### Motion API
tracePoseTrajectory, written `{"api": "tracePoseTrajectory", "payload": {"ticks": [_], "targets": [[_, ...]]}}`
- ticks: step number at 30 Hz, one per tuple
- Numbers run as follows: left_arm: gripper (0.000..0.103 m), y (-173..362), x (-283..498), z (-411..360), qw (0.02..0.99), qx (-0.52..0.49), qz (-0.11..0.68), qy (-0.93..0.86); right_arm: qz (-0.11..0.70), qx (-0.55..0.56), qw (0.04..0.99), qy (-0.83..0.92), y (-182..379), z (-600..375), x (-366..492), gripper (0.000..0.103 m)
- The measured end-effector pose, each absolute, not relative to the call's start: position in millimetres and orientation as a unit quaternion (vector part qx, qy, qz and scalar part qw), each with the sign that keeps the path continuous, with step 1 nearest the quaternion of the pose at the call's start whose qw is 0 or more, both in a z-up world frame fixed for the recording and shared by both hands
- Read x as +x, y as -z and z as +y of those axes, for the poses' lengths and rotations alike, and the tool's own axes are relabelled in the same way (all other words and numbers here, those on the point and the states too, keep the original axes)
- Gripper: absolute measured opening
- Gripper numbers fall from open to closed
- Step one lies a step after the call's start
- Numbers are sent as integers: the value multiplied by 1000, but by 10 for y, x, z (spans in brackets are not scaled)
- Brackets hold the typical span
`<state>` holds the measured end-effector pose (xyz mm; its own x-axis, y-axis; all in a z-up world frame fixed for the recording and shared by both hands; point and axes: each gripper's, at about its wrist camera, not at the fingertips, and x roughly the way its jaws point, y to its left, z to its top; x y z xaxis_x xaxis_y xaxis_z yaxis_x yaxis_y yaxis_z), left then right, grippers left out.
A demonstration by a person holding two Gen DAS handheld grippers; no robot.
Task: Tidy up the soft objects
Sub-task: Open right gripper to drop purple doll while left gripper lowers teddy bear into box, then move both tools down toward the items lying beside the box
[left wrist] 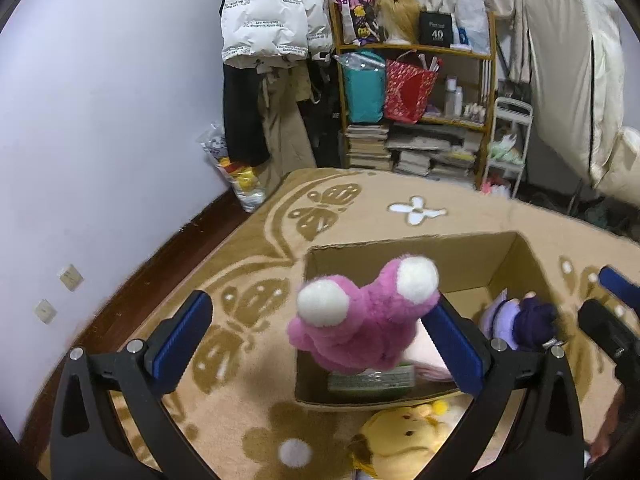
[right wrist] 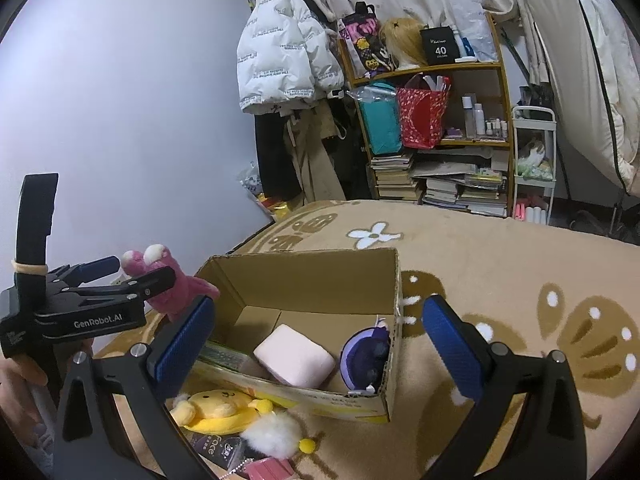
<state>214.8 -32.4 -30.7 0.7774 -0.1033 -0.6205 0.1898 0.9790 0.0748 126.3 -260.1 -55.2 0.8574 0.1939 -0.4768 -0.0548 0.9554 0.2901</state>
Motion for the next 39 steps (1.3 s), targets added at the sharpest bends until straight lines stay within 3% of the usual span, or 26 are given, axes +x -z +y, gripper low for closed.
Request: {"api": "tracePoseTrajectory", "payload": {"ticks": [16, 39], "targets": [[103, -27, 1976, -270, 954, 26, 282, 96, 263, 151, 951, -57, 547, -2676, 1214, 103], [103, -58, 1402, -92, 940, 66, 324, 78, 256, 137, 955, -65, 190, -2378, 616, 103]]}}
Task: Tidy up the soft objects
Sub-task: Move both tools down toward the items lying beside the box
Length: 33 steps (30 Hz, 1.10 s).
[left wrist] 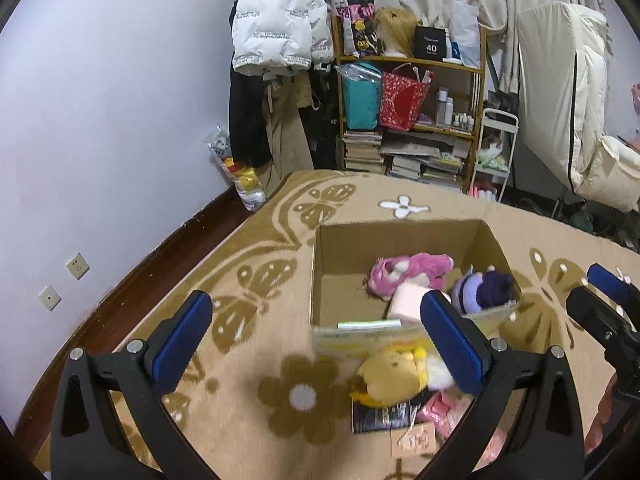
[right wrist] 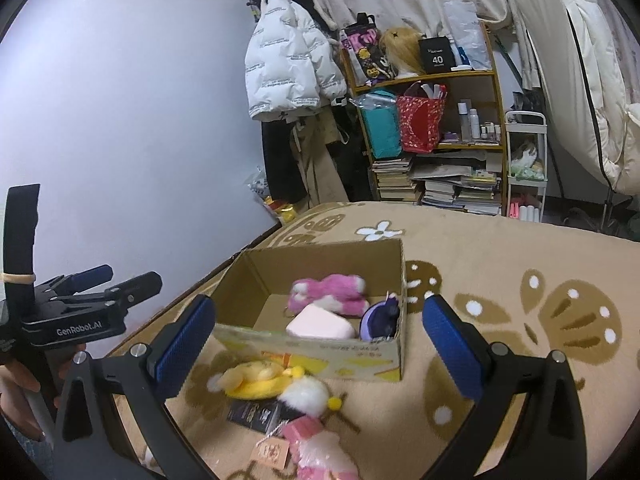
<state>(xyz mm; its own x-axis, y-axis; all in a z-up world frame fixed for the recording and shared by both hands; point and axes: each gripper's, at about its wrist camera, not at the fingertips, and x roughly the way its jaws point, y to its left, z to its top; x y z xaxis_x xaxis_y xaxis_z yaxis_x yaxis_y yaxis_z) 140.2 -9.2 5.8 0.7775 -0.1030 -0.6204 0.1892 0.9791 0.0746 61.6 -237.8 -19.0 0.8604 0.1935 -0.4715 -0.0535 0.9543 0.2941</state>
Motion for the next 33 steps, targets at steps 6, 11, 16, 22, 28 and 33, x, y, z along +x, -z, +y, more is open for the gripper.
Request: {"api": "tracePoseTrajectory", "payload": {"ticks": [6, 11, 16, 22, 28, 33], "targets": [[103, -17, 1267, -16, 938, 54, 334, 78, 267, 132, 953, -63, 214, -2283, 460, 103], [103, 45, 1262, 38, 931, 35, 354, 81, 279, 132, 949, -60, 284, -2217, 380, 103], [103, 132, 1264, 28, 926, 35, 368, 83, 299, 131, 943, -61, 427, -2151, 368, 103], [103, 273, 1288, -58, 917, 46, 385, 91, 322, 131, 936, -60, 633, -2122, 380, 103], [103, 440, 1346, -182, 908, 61, 403, 99, 347, 133, 926, -63, 838, -2118, 455, 103], [103, 588, 1410, -245, 900, 67, 419, 98, 376, 142, 913, -66, 1015, -2129, 541, 103]]}}
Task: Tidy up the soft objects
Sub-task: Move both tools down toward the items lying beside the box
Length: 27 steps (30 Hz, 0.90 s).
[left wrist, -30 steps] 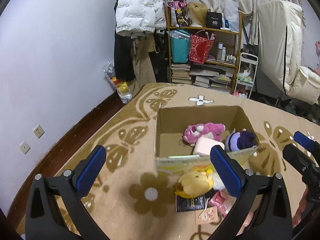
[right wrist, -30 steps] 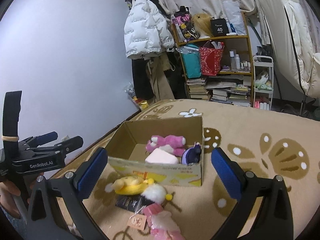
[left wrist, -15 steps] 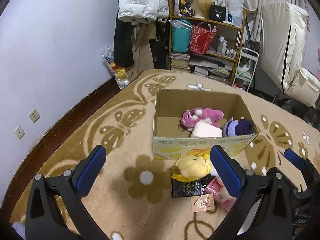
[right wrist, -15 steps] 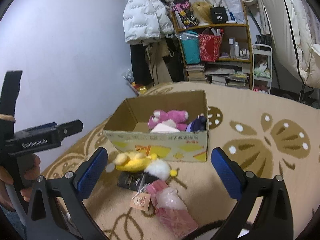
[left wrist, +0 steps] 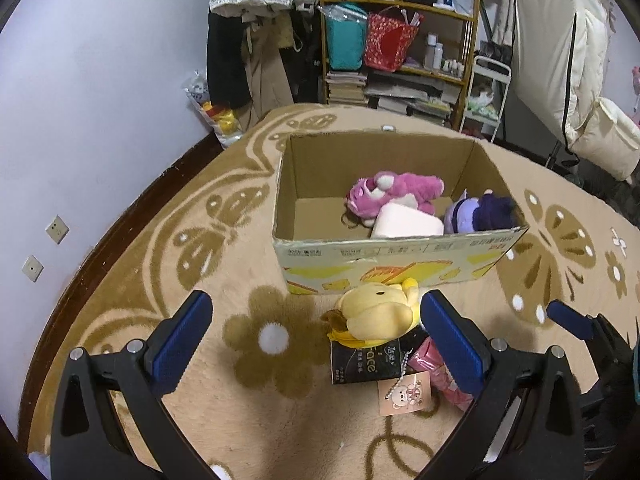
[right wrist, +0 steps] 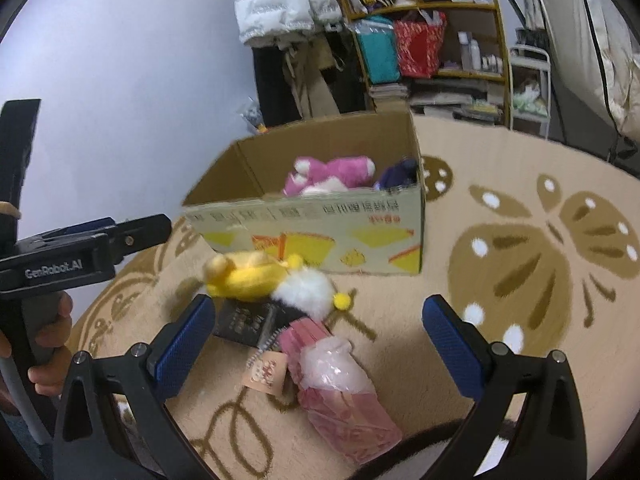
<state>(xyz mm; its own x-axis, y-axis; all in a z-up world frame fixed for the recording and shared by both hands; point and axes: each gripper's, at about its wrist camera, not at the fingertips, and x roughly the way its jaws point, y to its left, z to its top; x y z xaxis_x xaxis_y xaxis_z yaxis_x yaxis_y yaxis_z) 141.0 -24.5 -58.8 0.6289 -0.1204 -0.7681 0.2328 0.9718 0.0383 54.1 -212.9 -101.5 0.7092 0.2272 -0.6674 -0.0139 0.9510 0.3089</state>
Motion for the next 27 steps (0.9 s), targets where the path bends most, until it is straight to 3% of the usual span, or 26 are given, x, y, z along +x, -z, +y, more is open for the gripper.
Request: {"api": "tracePoseTrajectory", "payload": {"ticks": [27], "targets": [[103, 1063, 1782, -511, 866, 57, 482, 122, 472, 159, 864, -75, 1639, -2103, 852, 103]]}}
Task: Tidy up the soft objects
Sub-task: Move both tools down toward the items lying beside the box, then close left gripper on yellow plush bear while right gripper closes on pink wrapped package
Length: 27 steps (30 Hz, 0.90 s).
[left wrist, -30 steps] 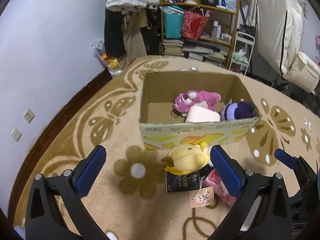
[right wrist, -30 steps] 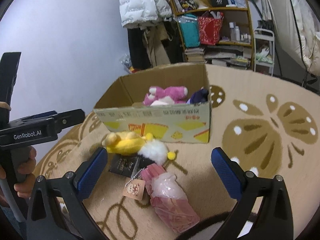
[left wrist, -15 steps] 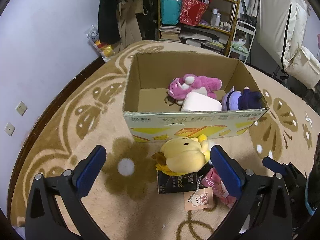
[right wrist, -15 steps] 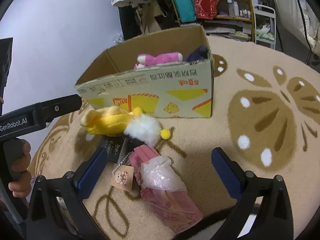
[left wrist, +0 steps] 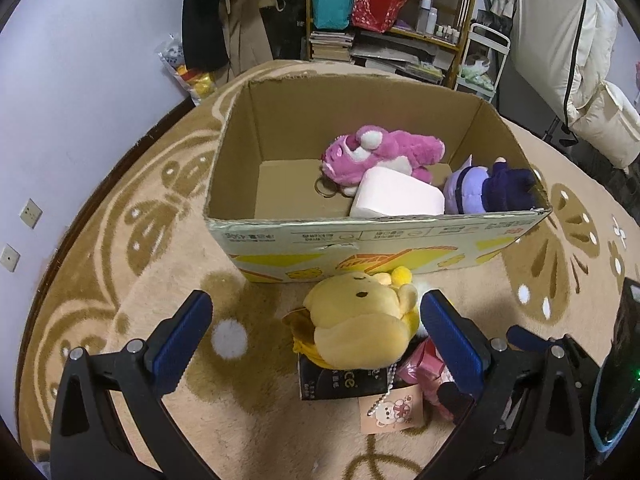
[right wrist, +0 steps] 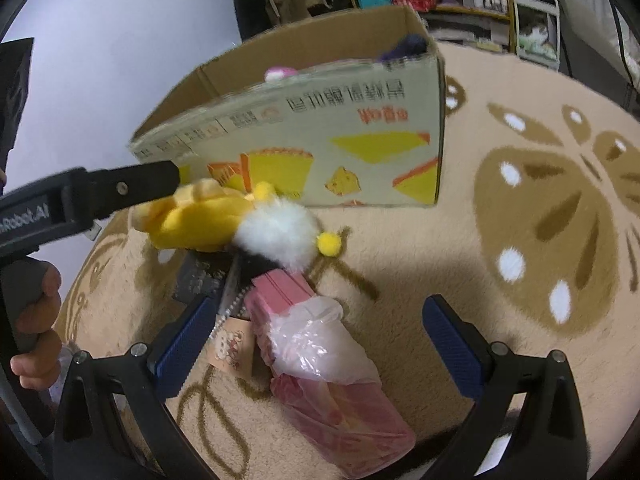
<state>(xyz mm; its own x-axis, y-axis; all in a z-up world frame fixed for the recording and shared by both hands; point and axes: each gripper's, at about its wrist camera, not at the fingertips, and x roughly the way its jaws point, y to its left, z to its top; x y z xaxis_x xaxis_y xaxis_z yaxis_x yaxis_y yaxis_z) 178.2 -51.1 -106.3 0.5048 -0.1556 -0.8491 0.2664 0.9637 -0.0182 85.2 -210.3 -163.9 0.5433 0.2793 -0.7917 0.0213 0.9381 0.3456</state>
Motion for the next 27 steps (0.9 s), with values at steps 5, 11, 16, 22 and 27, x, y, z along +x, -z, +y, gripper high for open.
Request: {"api": "tracePoseTrajectory", "payload": {"ticks": [5, 11, 16, 22, 27], "targets": [[103, 1159, 1839, -554, 859, 60, 493, 122, 483, 168, 856, -77, 1720, -2121, 877, 103], [103, 1244, 1871, -607, 854, 69, 500, 124, 510, 152, 842, -81, 1847, -2042, 885, 95], [103, 1290, 1883, -615, 852, 61, 505, 127, 515, 128, 844, -79, 1891, -1974, 879, 95], [103, 1312, 1886, -623, 853, 61, 503, 126, 516, 121, 844, -78, 1936, -1896, 897, 95], [103, 1302, 1874, -629, 855, 64, 500, 123, 516, 128, 844, -79, 1951, -1919, 904, 95]]}}
